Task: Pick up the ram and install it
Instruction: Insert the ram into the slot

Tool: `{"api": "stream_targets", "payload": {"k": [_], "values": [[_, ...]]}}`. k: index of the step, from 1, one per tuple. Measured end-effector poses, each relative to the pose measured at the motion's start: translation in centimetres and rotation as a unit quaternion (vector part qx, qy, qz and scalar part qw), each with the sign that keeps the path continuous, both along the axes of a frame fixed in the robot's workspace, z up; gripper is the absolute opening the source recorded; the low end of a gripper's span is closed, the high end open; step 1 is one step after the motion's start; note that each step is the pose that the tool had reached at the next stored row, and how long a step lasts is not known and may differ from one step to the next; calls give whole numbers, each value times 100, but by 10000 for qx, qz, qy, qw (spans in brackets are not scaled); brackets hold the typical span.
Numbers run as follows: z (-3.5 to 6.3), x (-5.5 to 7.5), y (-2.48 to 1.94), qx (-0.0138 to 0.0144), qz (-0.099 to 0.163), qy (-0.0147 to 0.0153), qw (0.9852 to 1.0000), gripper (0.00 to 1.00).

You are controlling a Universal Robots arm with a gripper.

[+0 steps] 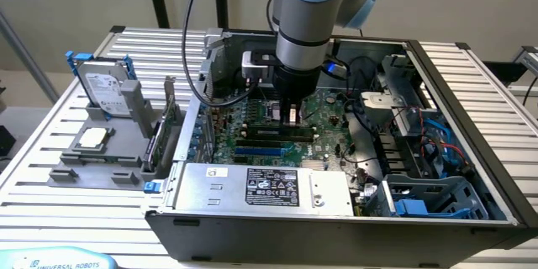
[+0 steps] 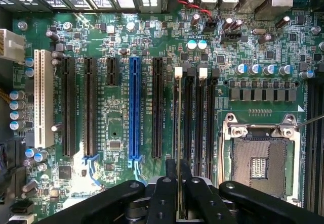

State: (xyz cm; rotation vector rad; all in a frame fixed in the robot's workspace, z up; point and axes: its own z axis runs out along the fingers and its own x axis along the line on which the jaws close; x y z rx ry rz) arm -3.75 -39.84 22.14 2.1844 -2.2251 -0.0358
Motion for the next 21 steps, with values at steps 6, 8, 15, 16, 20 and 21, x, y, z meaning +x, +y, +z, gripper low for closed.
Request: {"api": "stream_targets", "payload": {"k": [6, 8, 15, 16, 20, 21], "values": [[7, 0, 1, 3, 0, 0, 10000, 28], [53, 0, 0, 4, -1, 0, 10000, 28], [273, -4, 0, 26, 0, 0, 10000, 25], [286, -6, 0, 31, 0, 0, 10000, 25], [294, -14, 1, 39, 0, -1, 10000, 11], [294, -14, 1, 39, 0, -1, 10000, 11]]}}
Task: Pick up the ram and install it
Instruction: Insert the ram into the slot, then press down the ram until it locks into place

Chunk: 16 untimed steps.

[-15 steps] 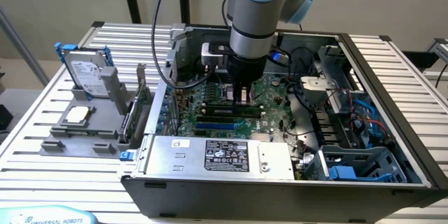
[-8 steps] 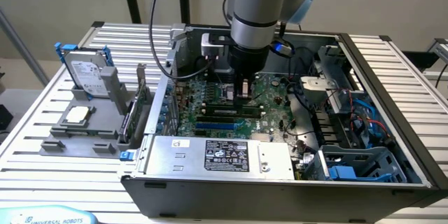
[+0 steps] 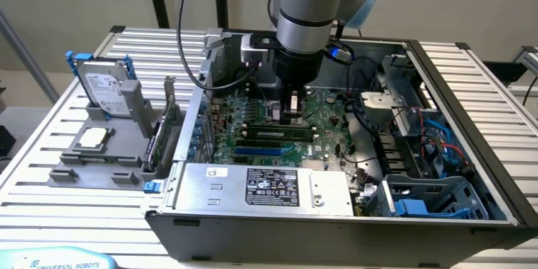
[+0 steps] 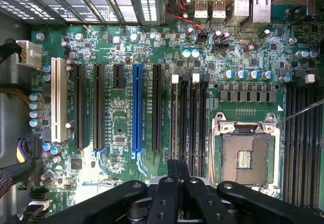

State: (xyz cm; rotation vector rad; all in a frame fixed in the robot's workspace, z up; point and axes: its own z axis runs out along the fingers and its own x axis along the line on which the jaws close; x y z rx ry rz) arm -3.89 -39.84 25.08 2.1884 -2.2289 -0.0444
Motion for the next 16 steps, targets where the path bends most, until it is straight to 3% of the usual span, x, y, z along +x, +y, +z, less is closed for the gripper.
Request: {"api": "stream_targets", "payload": {"k": [16], "values": [[-1, -2, 0, -2, 0, 0, 10000, 11]]}}
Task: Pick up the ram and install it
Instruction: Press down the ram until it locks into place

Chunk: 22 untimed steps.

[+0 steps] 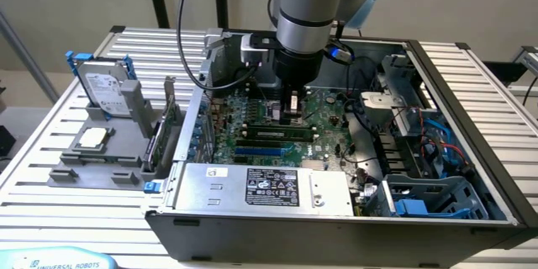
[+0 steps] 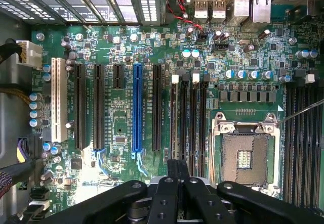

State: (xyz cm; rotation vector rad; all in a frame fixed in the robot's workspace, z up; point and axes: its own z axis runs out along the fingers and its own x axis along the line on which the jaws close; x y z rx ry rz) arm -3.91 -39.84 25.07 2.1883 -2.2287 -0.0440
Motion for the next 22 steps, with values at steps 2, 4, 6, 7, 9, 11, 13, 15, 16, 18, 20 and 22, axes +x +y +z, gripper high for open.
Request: {"api": "stream_targets", "payload": {"k": [2, 4, 6, 7, 9, 11, 13, 15, 16, 18, 20, 22], "values": [[-14, -6, 0, 0, -1, -4, 10000, 11], [-41, -13, 0, 0, 0, -9, 10000, 11], [-76, -20, 0, 0, 0, -19, 10000, 11], [-95, -22, 0, 1, 0, -26, 10000, 11], [-130, -24, 0, 0, 1, -36, 10000, 11], [-161, -24, 0, 1, 0, -41, 10000, 11], [-190, -25, 0, 1, 0, -43, 10000, 11], [-213, -27, -1, -6, 0, -43, 10000, 11], [-226, -28, -1, -5, 0, -46, 10000, 11], [-248, -31, 0, -2, 0, -50, 10000, 11], [-253, -33, 0, -1, 0, -51, 10000, 11], [-238, -34, 2, 7, 0, -54, 10000, 11]]}}
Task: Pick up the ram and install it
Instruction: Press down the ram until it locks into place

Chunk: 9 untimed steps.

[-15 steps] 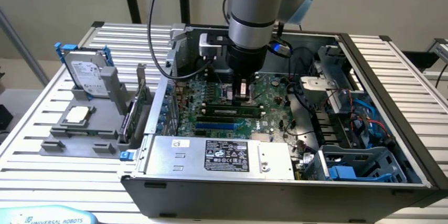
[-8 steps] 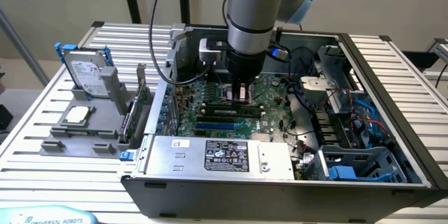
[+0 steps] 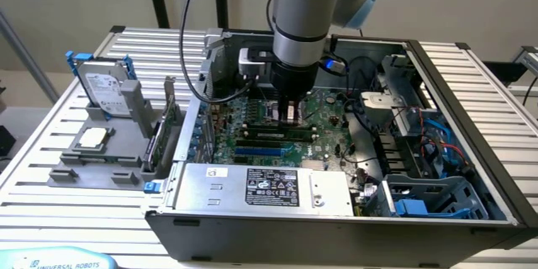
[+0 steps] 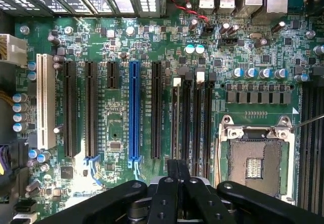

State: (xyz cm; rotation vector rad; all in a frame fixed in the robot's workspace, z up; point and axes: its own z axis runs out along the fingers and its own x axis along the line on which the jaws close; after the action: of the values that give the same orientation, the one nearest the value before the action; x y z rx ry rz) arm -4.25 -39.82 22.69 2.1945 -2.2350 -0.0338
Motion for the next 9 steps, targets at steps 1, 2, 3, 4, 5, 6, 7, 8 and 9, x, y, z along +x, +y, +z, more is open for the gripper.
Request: {"api": "stream_targets", "payload": {"k": [1, 2, 3, 4, 5, 6, 7, 8, 9], "values": [[24, 0, 2, 9, -1, -2, 10000, 11], [70, -1, 1, 1, -1, 0, 10000, 11], [118, -1, -1, -6, -1, 2, 10000, 11], [154, -1, -1, -5, -1, 2, 10000, 11], [183, -1, -1, -6, -1, 2, 10000, 11], [206, -1, -1, -6, 0, 3, 10000, 11], [216, -1, -1, -6, 0, 3, 10000, 11], [218, -1, -1, -6, 0, 2, 10000, 11], [218, -1, -1, -5, 0, 2, 10000, 11]]}}
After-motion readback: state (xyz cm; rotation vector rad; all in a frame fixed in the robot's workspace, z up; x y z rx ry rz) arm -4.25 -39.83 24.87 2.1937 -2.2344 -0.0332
